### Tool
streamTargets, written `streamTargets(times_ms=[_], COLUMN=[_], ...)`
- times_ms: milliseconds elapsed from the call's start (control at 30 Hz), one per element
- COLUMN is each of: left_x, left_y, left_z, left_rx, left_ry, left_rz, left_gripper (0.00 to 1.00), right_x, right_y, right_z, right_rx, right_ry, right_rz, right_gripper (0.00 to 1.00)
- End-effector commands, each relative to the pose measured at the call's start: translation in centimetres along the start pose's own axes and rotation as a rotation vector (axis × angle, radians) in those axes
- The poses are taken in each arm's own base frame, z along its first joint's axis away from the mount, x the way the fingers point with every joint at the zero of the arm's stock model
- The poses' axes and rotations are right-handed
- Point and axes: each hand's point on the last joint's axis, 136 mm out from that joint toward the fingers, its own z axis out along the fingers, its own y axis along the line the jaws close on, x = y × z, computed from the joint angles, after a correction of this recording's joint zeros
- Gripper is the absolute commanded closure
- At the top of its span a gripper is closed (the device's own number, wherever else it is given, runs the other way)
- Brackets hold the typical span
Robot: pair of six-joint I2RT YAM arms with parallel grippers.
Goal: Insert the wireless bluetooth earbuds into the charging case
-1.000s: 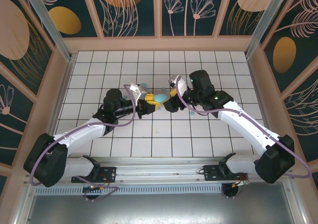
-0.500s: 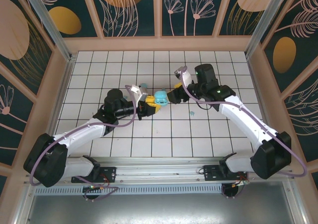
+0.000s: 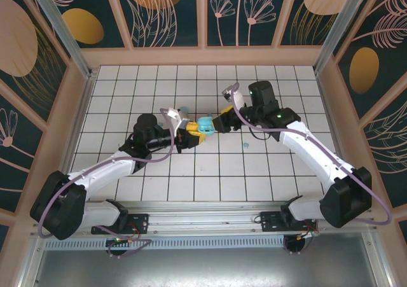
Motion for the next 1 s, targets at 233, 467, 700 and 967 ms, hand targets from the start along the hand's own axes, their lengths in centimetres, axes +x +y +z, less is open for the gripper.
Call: streamTargets(times_ms=[233, 467, 700, 967], left_x=[-1.4, -0.9, -0.5, -0.5], left_y=[-0.8, -1.4, -1.1, -0.2], left_z=[0.5, 0.4, 0.4, 1.1], left_rx=[0.06, 0.094, 0.081, 0.06], left_ry=[-0.017, -0.013, 0.004, 0.006], left_rz=[0.002, 0.026, 0.052, -0.009], left_gripper=[0.93, 0.96, 0.97, 0.98], right_x=[-1.7, -2.6, -1.1, -1.2], right_y=[0.4, -0.5, -1.1, 0.7], right_z=[-0.8, 0.5, 1.4, 0.2], right_rx=[0.009, 0.005, 0.011, -0.051], right_ry=[-0.058, -0.053, 0.002, -0.002], right_rz=[-0.026, 0.037, 0.094, 0.076], right_gripper=[0.29, 0.29, 0.3, 0.29])
